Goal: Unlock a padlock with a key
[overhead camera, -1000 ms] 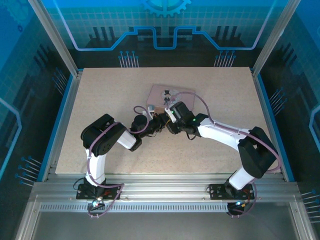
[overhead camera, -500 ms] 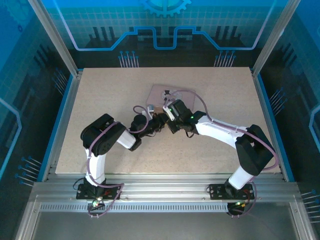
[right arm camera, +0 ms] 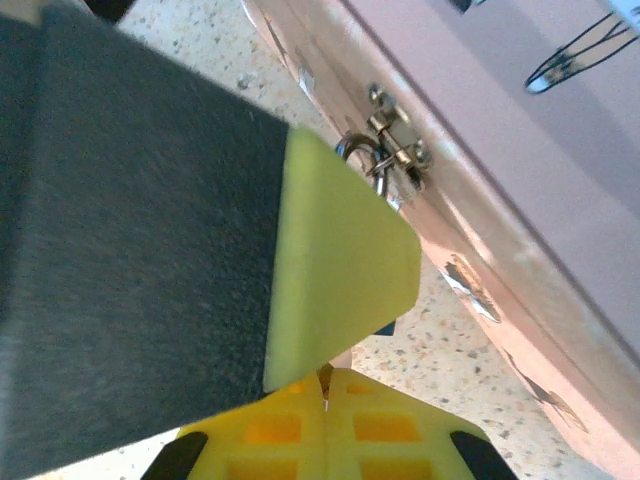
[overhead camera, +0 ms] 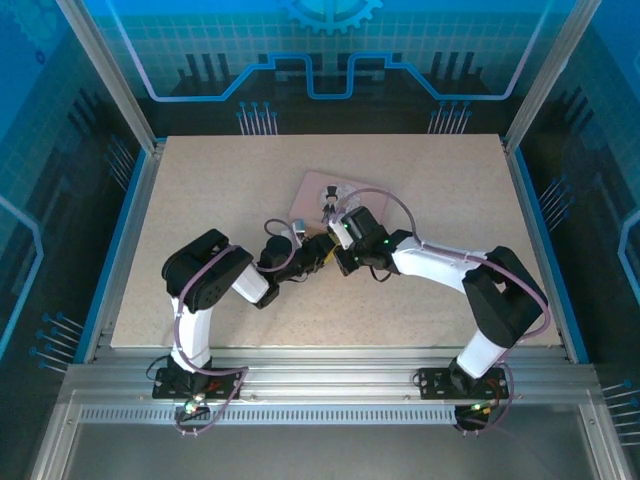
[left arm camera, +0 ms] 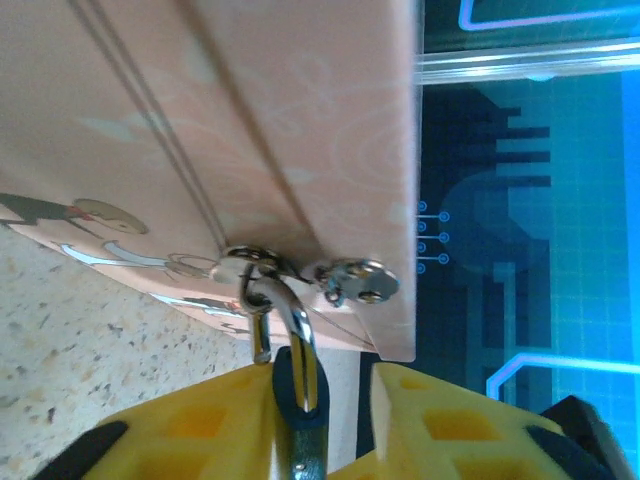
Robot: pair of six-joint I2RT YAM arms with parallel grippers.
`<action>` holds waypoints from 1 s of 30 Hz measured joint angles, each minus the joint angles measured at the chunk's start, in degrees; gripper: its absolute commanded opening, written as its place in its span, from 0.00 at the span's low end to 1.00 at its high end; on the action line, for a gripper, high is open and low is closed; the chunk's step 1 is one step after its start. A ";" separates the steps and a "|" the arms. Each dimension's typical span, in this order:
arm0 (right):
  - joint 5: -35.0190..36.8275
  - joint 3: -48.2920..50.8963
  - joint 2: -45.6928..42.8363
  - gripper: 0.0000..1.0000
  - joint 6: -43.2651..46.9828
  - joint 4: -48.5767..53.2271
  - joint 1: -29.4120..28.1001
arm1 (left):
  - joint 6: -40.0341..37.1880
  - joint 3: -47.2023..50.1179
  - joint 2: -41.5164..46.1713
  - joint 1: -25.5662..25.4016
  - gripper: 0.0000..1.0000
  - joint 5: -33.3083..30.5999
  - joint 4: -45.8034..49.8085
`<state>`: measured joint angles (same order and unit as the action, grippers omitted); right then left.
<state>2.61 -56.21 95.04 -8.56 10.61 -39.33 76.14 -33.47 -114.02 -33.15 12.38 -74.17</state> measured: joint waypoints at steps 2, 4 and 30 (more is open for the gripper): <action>-1.03 0.09 1.22 0.00 0.00 -0.79 0.00 | -0.17 1.03 0.00 -0.02 0.42 -0.87 -0.72; -1.68 0.39 2.10 0.00 0.00 -1.79 -0.02 | -0.20 2.08 0.00 -0.02 0.44 -1.55 -1.05; 7.06 0.00 2.91 0.00 12.50 1.11 -2.25 | -2.78 13.53 8.02 4.94 0.51 -3.96 -3.76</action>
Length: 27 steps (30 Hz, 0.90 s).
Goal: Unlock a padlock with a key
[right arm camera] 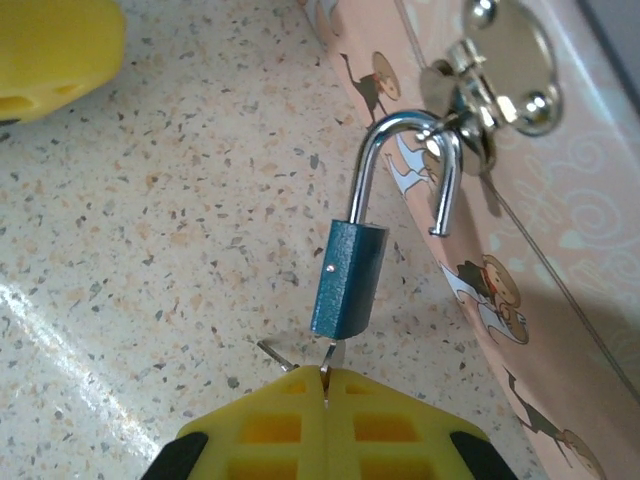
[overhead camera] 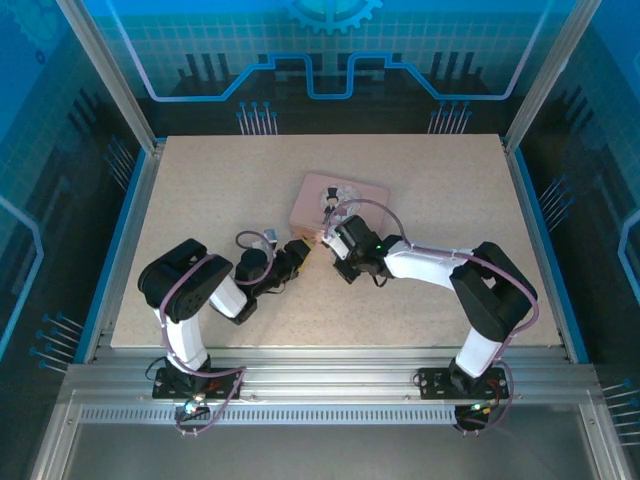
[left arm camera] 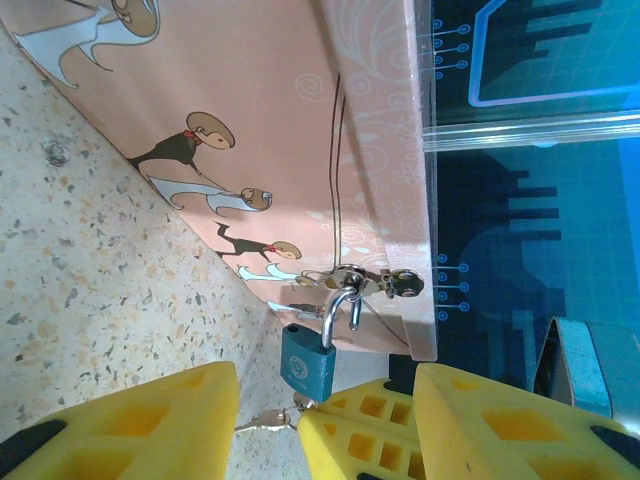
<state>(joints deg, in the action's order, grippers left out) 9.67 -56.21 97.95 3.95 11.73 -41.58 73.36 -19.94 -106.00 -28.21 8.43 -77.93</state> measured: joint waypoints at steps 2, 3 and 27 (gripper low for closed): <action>0.50 -1.18 0.00 0.00 1.44 1.36 -0.15 | 0.00 0.13 0.00 0.11 0.51 0.20 0.00; 0.68 -1.86 0.00 0.00 2.21 2.03 -0.15 | -0.02 0.26 0.07 0.15 0.51 0.42 0.02; 0.96 -7.61 6.03 0.00 23.32 -4.52 -0.46 | -0.24 4.15 4.87 0.68 0.52 0.15 -0.44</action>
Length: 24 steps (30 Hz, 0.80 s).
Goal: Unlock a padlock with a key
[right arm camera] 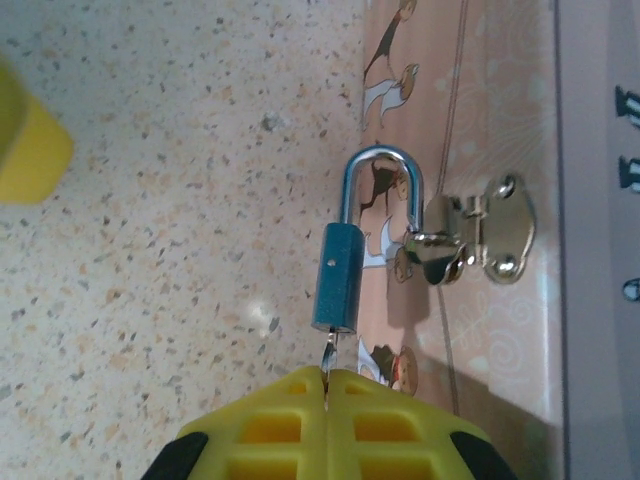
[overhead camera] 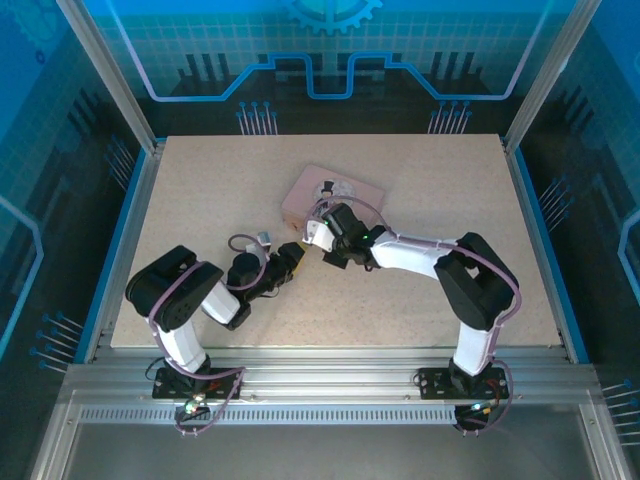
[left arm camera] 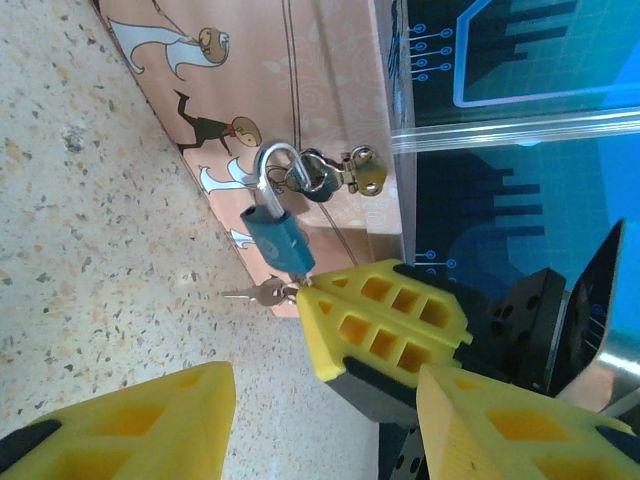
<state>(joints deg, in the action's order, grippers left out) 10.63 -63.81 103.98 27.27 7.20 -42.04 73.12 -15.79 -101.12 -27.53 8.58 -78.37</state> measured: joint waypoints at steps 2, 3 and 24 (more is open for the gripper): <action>-0.74 0.09 -0.39 0.00 0.24 -0.04 0.11 | 0.00 0.00 0.00 0.00 0.52 -0.11 0.02; -1.20 -0.22 -0.39 0.00 0.31 -0.02 0.11 | 0.00 0.00 0.00 0.00 0.52 -0.20 0.02; -6.43 4.85 -10.21 0.00 -8.79 0.68 -4.07 | -2.67 3.04 12.28 3.34 0.55 -3.26 7.28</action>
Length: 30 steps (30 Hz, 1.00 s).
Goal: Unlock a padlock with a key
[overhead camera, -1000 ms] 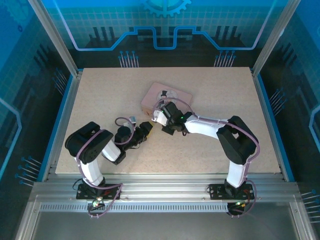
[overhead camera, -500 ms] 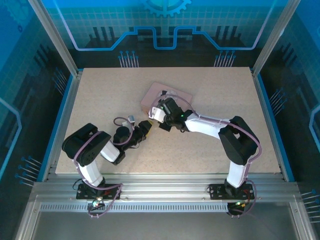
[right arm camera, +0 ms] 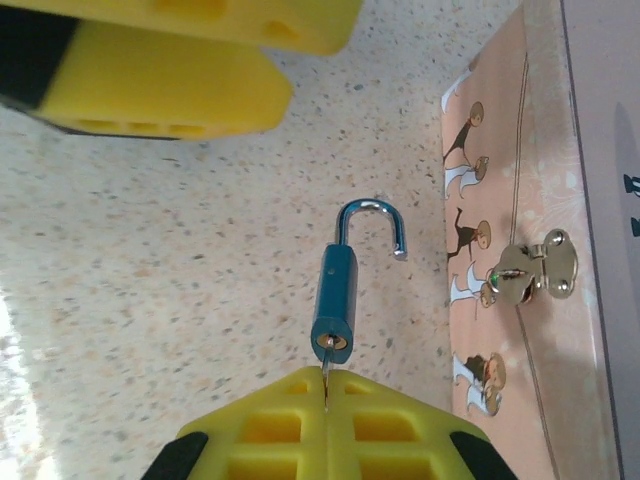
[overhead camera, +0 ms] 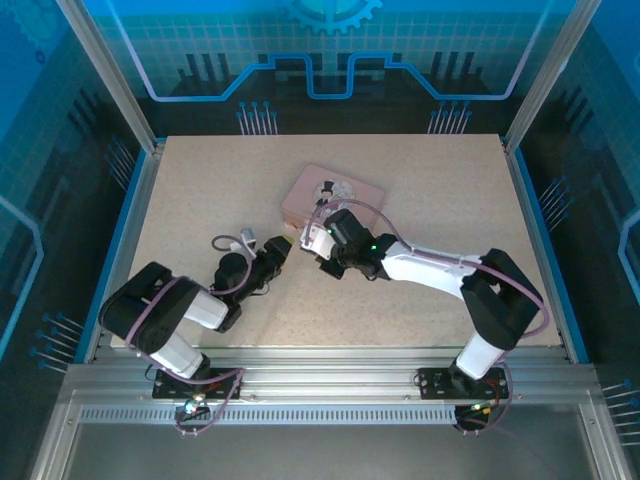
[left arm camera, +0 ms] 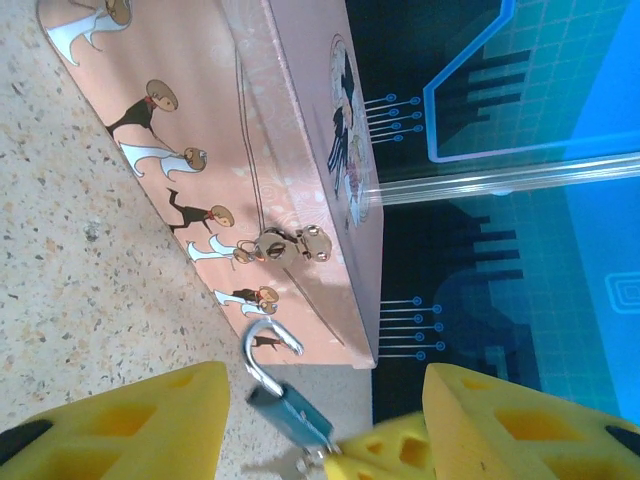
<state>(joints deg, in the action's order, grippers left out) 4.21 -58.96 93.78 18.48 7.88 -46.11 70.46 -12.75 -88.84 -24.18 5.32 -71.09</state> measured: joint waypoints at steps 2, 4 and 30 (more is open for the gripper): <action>-0.02 1.33 -2.49 0.00 -2.01 0.04 -0.55 | -1.60 -0.92 4.33 0.09 0.57 -0.22 6.23; 0.00 2.80 -4.87 0.00 -3.96 0.22 -1.14 | -4.33 -2.91 10.78 0.09 0.59 -0.98 15.96; -3.23 12.17 0.42 0.00 -20.48 -11.10 -8.26 | -28.35 -23.54 41.44 0.39 0.69 -8.50 96.94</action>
<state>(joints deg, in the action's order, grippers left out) 0.97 -46.78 94.19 -2.00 -3.22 -54.37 42.11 -36.29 -47.40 -23.79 -3.18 25.85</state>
